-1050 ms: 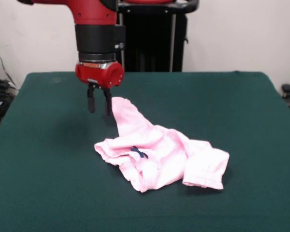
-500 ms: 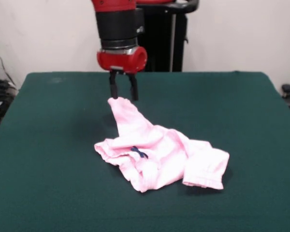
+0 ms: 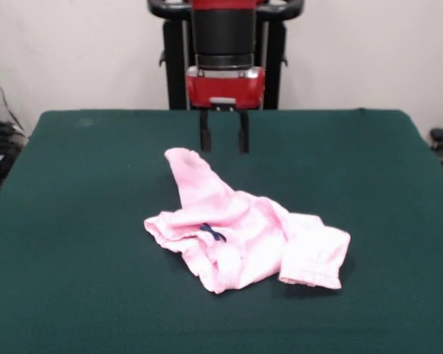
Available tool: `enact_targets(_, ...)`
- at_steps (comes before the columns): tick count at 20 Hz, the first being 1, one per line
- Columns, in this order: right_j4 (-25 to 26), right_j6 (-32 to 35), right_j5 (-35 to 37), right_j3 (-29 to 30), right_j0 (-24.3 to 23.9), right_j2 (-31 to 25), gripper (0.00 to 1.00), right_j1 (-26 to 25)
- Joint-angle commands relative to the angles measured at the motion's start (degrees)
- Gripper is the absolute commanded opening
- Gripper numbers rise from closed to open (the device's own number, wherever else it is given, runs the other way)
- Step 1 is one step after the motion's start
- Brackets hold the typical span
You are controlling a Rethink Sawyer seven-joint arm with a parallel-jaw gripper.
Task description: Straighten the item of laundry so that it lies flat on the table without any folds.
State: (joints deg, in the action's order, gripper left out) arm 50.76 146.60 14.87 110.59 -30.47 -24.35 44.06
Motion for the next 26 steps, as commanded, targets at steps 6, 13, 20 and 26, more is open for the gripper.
enact_targets(6, 13.2, 1.9, -0.3, -9.4, 11.0, 10.1, 1.0, -11.5)
enact_targets(13, 13.9, 5.8, -1.2, -11.8, 15.8, 16.2, 1.0, -13.1)
enact_targets(20, 10.2, 7.9, -3.8, -12.6, 18.0, 20.4, 1.0, -15.3)
enact_targets(26, 6.9, 8.3, -5.6, -13.2, 18.1, 21.2, 1.0, -18.1)
